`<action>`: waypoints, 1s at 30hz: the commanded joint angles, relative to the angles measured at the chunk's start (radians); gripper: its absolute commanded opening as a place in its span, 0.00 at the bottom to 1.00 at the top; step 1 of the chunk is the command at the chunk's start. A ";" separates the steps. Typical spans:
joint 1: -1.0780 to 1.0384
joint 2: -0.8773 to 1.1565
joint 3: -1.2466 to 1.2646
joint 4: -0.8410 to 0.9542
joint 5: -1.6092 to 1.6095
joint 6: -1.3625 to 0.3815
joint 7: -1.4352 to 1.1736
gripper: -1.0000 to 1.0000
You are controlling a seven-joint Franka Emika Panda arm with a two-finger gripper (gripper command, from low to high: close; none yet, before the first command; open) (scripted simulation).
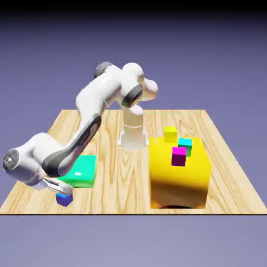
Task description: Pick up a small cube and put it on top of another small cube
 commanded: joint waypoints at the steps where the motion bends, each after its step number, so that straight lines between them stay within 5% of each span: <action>1: 0.011 0.005 0.005 -0.036 0.008 0.035 -0.007 0.50; 5: 0.045 0.021 0.020 -0.155 0.034 0.149 -0.029 0.50; 6: 0.045 0.021 0.020 -0.155 0.034 0.149 -0.029 0.00; 12: -0.026 0.007 0.025 -0.013 -0.017 0.000 0.028 0.00; 30: 0.274 -0.627 0.622 -0.404 -0.787 0.166 -0.448 0.00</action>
